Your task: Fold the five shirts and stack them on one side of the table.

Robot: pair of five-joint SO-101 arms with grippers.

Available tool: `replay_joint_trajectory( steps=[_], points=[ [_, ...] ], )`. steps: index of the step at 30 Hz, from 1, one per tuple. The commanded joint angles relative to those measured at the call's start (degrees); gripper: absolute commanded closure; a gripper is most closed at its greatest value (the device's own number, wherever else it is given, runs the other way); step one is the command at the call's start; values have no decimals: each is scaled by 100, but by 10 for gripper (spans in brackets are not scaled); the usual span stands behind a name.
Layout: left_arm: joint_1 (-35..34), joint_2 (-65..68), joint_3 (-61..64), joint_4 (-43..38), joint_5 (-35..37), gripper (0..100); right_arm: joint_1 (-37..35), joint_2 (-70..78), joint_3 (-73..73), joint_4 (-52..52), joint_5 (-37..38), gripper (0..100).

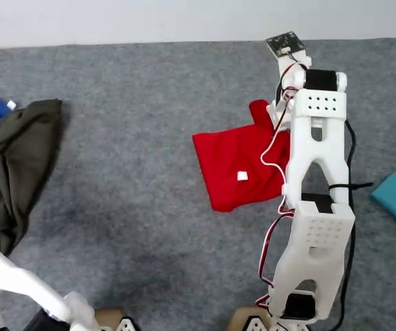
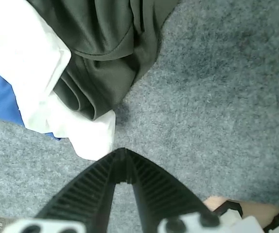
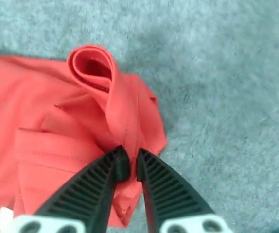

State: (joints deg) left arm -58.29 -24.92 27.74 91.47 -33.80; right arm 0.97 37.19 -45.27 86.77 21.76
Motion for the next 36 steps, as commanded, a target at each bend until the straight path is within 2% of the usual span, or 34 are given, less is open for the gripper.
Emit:
replay_joint_trajectory(
  steps=[1, 6, 15, 31, 33, 36],
  points=[
    [44, -220, -66, -79, -26, 997, 57, 13, -26, -259, 53, 990],
    [44, -220, -66, -79, -26, 997, 84, -4, -105, -92, 53, 990],
    [44, -220, -66, -79, -26, 997, -602, -734, -149, 171, 53, 990],
    [44, -220, -66, -79, -26, 997, 497, 541, -149, -84, 62, 988],
    [44, -220, -66, -79, -26, 997, 479, 549, -149, 40, 62, 961],
    [44, -220, -66, -79, -26, 997, 356, 505, -202, 453, 53, 847]
  ],
)
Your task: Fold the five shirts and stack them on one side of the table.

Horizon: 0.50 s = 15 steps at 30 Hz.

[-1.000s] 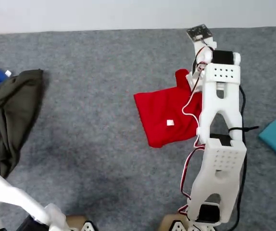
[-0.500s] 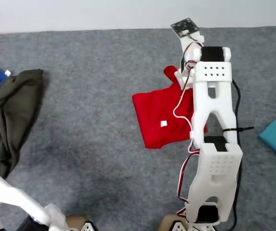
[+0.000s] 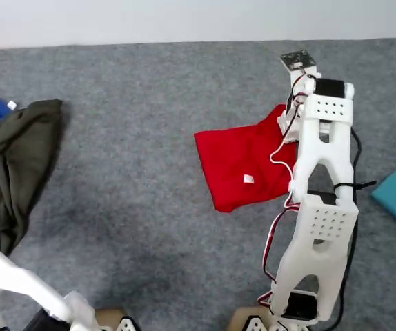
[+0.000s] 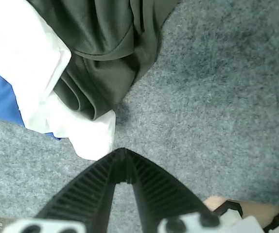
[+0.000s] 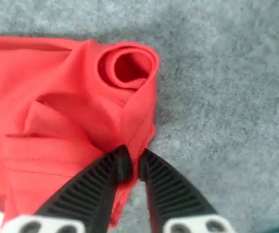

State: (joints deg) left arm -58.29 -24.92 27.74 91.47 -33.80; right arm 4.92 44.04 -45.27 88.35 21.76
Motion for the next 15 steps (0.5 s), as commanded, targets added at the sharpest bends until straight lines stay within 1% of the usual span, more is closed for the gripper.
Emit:
replay_joint_trajectory(
  steps=[1, 3, 4, 10, 14, 15],
  points=[
    [44, -220, -66, -79, -26, 997, -84, -233, -264, 453, 53, 806],
    [44, -220, -66, -79, -26, 997, -215, -356, -422, 708, 53, 742],
    [44, -220, -66, -79, -26, 997, -286, -435, -545, 840, 53, 726],
    [53, -220, -66, -79, -26, 997, -848, -919, -1336, 1323, 26, 721],
    [53, -220, -66, -79, -26, 997, -1226, -1121, -1451, 1385, 18, 723],
    [53, -220, -66, -79, -26, 997, -1297, -1138, -1451, 1385, 18, 736]
  ],
)
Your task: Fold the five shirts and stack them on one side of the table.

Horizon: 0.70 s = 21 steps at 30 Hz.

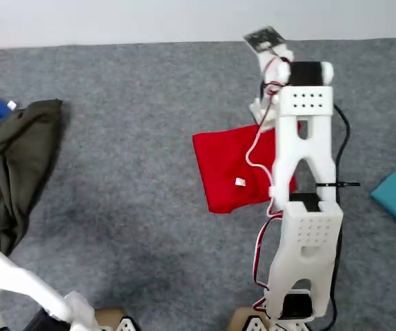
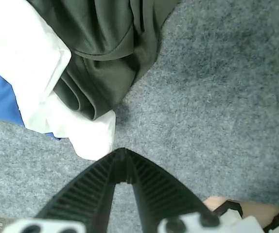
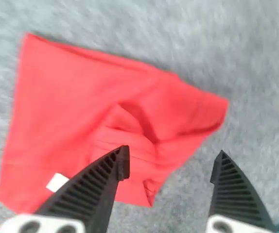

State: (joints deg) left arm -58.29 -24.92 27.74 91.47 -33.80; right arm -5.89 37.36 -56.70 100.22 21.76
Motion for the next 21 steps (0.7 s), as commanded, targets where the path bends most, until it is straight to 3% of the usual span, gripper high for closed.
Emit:
replay_joint_trajectory(
  steps=[1, 6, 9, 14, 21],
  points=[
    [53, -220, -66, -79, -26, 997, -268, -479, -299, 198, 18, 762],
    [53, -229, -75, -44, -26, 997, -374, -295, -299, 207, 18, 995],
    [53, -229, -75, -70, -26, 997, -382, -224, -185, 251, -79, 924],
    [246, -229, -75, -53, -35, 997, -602, -391, 440, 251, -1073, 742],
    [615, -229, -66, -88, -35, 997, -1138, -136, 879, 233, -2391, 801]
  ],
)
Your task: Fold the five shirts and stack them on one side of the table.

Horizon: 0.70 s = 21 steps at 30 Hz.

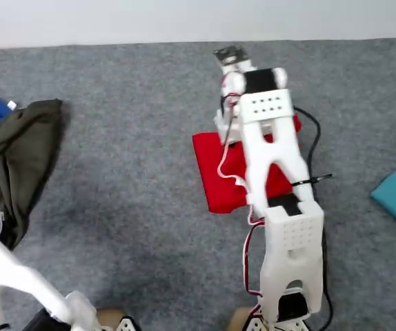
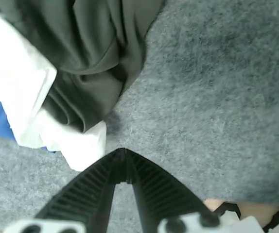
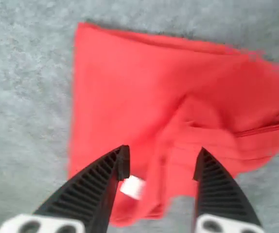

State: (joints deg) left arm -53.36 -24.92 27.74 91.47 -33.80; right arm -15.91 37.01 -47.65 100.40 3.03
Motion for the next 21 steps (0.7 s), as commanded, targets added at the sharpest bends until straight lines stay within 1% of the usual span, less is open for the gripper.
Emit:
replay_joint_trajectory(
  steps=[1, 4, 11, 21],
  points=[
    [132, -229, -66, -88, -35, 997, -136, -31, -35, 215, -651, 801],
    [123, -229, -66, -123, -35, 997, -101, 127, -35, 207, -826, 801],
    [97, -229, -66, -167, -44, 997, 4, 497, -35, 207, -826, 801],
    [97, -229, -48, -167, -44, 997, 400, 787, -35, 207, -800, 801]
  ],
)
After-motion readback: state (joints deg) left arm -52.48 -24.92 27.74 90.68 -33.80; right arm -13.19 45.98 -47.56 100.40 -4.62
